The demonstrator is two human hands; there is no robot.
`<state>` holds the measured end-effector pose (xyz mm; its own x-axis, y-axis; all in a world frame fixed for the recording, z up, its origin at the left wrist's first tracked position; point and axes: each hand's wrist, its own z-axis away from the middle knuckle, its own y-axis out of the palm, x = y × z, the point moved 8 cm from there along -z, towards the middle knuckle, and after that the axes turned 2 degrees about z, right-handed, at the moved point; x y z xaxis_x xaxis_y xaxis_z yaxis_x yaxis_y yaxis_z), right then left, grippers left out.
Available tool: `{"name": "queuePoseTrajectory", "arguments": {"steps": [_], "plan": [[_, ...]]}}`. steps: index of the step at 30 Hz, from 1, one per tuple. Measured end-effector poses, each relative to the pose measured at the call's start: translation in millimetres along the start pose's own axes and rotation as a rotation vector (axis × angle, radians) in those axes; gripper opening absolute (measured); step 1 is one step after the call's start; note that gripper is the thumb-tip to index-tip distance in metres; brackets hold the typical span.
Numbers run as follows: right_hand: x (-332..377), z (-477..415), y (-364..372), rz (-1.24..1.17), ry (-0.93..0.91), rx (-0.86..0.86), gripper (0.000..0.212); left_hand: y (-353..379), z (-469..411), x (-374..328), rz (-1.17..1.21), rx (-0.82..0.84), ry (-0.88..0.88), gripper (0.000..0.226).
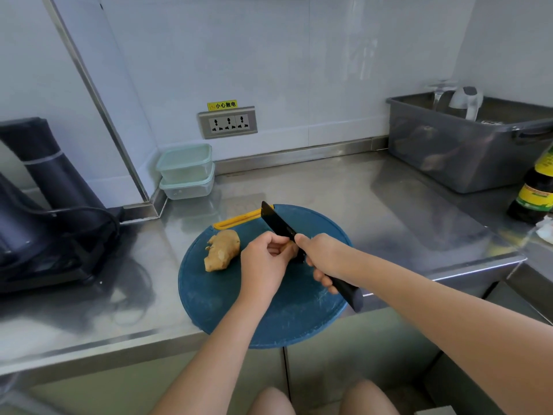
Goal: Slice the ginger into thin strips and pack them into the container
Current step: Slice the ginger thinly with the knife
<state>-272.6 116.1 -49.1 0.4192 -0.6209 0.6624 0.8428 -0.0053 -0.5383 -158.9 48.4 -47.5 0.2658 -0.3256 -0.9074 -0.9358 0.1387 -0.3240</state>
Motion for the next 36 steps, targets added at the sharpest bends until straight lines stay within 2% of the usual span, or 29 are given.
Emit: {"name": "queuePoseTrajectory", "arguments": {"steps": [7,14,19,28,36], "plan": [[-22.7,-1.7,-11.4,-0.175,-0.007,0.073,0.051,-2.2,0.5,2.3,0.049,0.030,-0.016,0.011],[-34.5,3.0,-17.7,-0.192,-0.125,0.075,0.051,-0.5,-2.3,3.8,0.030,0.017,0.012,0.002],[-26.8,8.4,-26.7,-0.198,-0.171,0.014,0.051,-0.9,-1.7,1.2,0.014,0.002,0.004,0.010],[-17.0,14.7,-23.7,-0.118,-0.306,0.041,0.050,-4.9,-2.5,4.1,0.044,-0.032,-0.046,0.002],[-19.5,20.5,-15.8,-0.110,-0.272,0.000,0.049,-5.6,-1.2,4.5,0.049,-0.038,-0.057,0.007]]}}
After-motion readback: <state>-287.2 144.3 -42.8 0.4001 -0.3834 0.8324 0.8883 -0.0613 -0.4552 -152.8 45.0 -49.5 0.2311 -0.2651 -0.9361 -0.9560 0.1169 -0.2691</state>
